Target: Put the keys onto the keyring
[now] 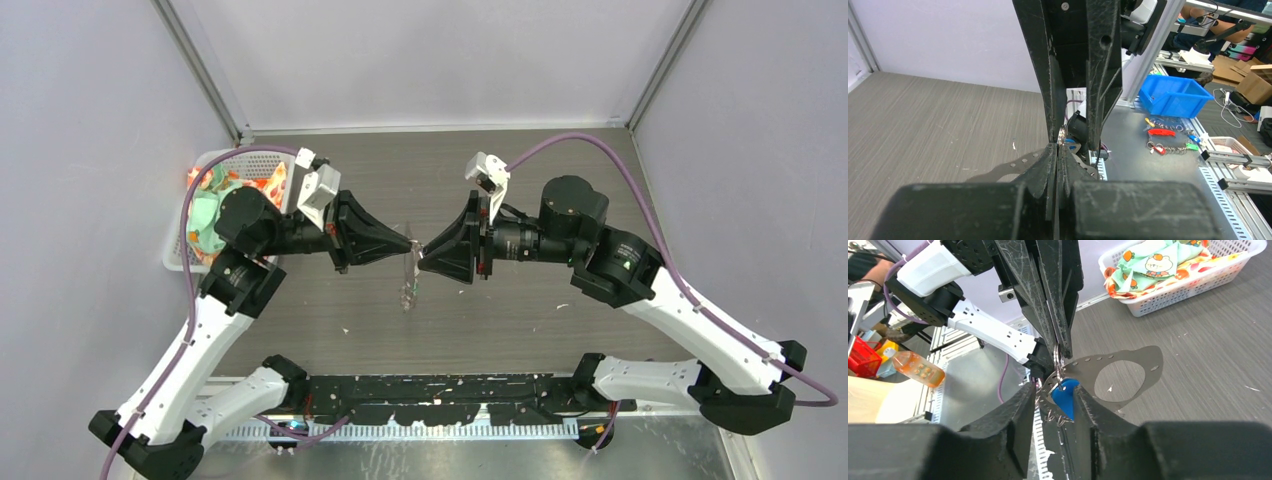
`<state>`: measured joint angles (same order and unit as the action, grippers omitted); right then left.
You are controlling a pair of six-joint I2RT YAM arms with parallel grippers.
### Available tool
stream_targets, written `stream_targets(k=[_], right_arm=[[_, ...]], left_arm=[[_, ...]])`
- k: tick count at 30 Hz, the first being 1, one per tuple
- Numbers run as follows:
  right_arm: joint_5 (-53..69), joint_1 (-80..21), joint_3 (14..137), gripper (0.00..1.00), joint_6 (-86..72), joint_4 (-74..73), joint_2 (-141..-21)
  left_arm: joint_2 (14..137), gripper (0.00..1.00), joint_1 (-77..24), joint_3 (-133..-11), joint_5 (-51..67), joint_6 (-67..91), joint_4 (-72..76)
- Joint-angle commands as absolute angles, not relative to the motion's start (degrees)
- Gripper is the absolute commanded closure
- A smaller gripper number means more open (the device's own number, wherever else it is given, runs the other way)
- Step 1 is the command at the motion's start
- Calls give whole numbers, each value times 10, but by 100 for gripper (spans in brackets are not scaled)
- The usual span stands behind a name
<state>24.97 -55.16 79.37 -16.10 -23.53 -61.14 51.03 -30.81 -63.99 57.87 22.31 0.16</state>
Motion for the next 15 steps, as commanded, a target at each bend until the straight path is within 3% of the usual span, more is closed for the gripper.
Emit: stream_targets(k=[1, 8, 15], right_arm=[[268, -552, 811, 66, -172, -199, -617], [273, -551, 817, 85, -169, -217, -619], [278, -551, 821, 90, -165, -238, -621]], left_arm=[[494, 100, -311, -661, 576, 232, 39], [487, 100, -311, -657, 578, 228, 33], [484, 100, -311, -657, 577, 223, 32]])
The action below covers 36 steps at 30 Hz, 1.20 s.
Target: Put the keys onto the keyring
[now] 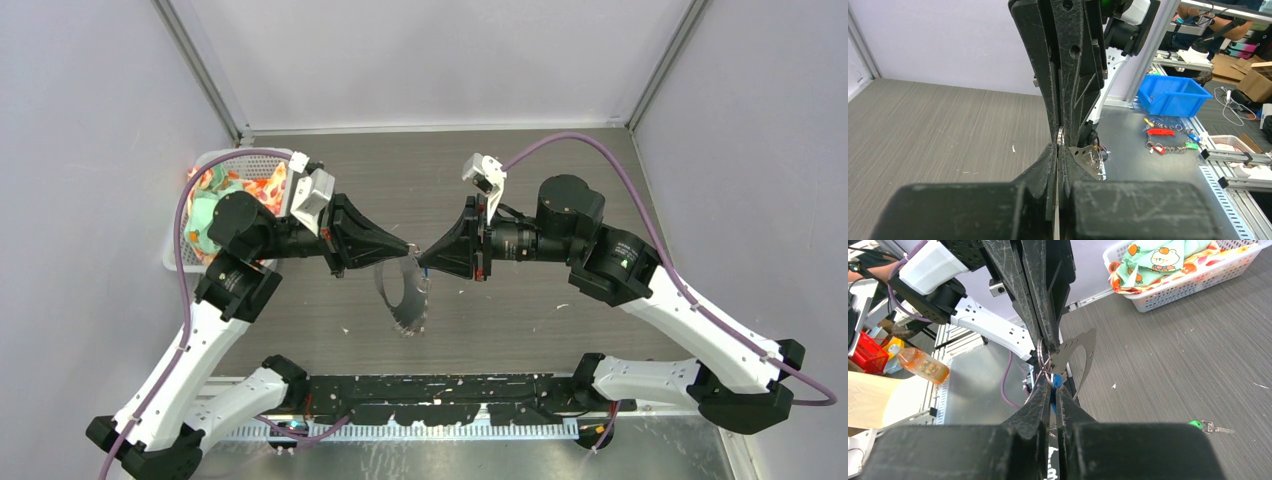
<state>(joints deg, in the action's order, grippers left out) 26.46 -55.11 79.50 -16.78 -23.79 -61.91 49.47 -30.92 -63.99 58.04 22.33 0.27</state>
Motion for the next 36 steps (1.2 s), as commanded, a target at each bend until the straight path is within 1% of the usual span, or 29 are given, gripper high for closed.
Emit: stream_targets(k=[1, 11, 16, 18, 19, 20, 22, 23, 25, 29, 36], right_arm=[[278, -551, 821, 90, -164, -242, -622], [327, -552, 832, 83, -186, -247, -656], [321, -551, 846, 79, -177, -269, -662], [310, -551, 858, 76, -167, -289, -662], [305, -551, 867, 73, -158, -304, -662], [296, -552, 877, 68, -150, -319, -661], [272, -551, 895, 54, -134, -342, -654], [262, -551, 900, 48, -128, -346, -648], [253, -551, 905, 40, -118, -343, -636], [253, -551, 917, 40, -113, -337, -641], [262, -551, 944, 53, -99, -330, -673]], left_arm=[[484, 100, -311, -657, 577, 221, 32], [485, 100, -311, -656, 586, 215, 33], [484, 100, -311, -658, 588, 214, 33], [483, 100, -311, -657, 589, 213, 33], [483, 100, -311, -657, 591, 213, 33], [483, 100, -311, -657, 591, 212, 32], [482, 100, -311, -656, 592, 211, 30], [481, 100, -311, -655, 592, 210, 29], [481, 100, -311, -653, 592, 209, 28], [481, 100, -311, -649, 588, 210, 26], [484, 100, -311, -647, 586, 215, 19]])
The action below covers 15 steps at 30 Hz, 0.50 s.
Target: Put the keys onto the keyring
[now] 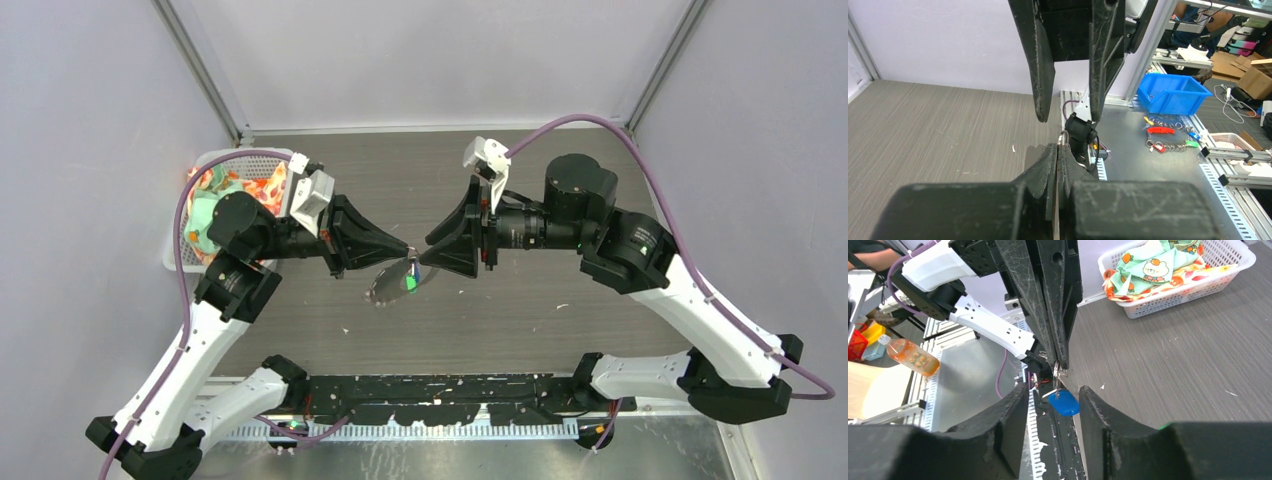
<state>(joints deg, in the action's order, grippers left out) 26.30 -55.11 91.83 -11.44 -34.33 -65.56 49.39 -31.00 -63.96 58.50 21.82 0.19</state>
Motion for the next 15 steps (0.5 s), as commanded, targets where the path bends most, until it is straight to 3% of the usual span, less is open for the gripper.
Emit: stream_targets(k=[1, 15], right_arm=[[268, -551, 947, 55, -99, -330, -678], [286, -551, 951, 92, -100, -335, -694]], left_arm=[[483, 100, -311, -646, 585, 215, 19], [486, 100, -311, -632, 573, 203, 2]])
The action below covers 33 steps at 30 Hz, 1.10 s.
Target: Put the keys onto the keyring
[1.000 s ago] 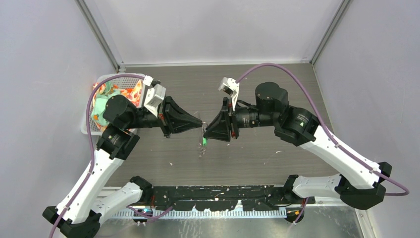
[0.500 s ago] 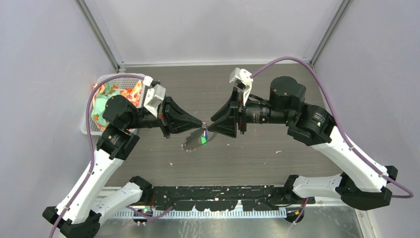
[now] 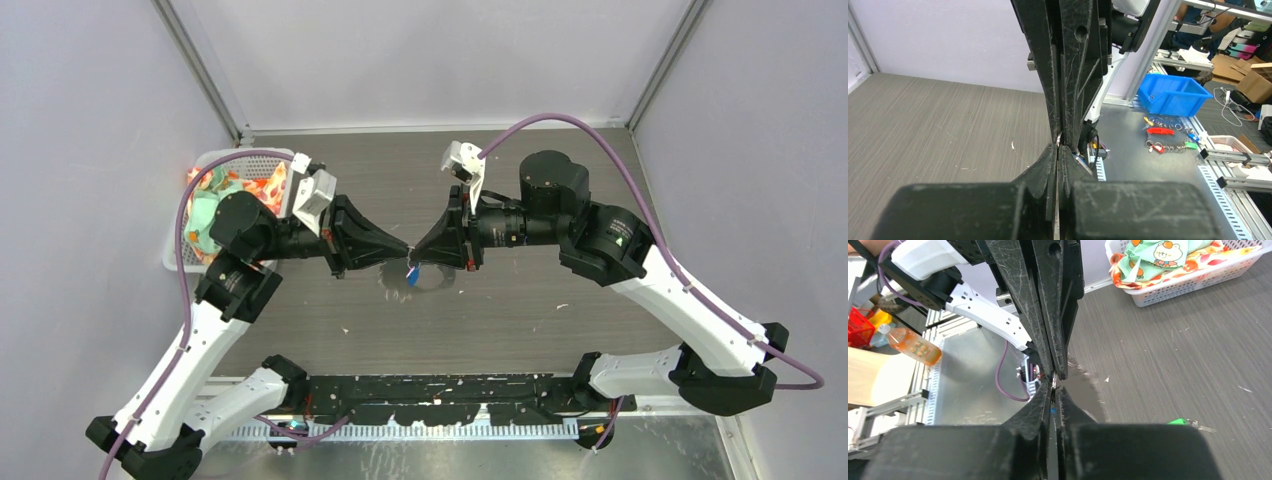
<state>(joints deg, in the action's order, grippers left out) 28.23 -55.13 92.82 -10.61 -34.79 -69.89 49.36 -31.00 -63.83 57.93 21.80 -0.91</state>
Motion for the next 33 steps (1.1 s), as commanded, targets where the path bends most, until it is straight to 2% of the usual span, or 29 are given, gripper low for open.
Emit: stream_targets(k=[1, 4, 5, 6, 8, 10, 12, 24, 29, 33], right_arm=[[286, -551, 951, 95, -99, -338, -695], [285, -551, 958, 99, -93, -365, -704], [283, -551, 965, 99, -90, -381, -710], [284, -551, 977, 99, -86, -400, -718], [289, -551, 996, 99, -74, -443, -733], [294, -551, 1009, 99, -62, -484, -746], [300, -552, 1018, 99, -52, -513, -759], [323, -561, 1067, 99, -32, -580, -810], [328, -563, 1076, 99, -32, -580, -817], [334, -567, 1084, 99, -30, -584, -824]], left_arm=[[486, 100, -311, -630, 573, 200, -5], [486, 100, -311, -613, 589, 187, -28], [487, 92, -311, -608, 596, 178, -38], [489, 80, -311, -609, 606, 163, -55], [497, 68, -311, -620, 630, 116, -107], [508, 62, -311, -644, 637, 51, -177], [520, 59, -311, -667, 650, 4, -245], [552, 73, -311, -694, 699, -31, -286], [555, 89, -312, -688, 699, -32, -288], [560, 96, -312, -691, 694, -35, -294]])
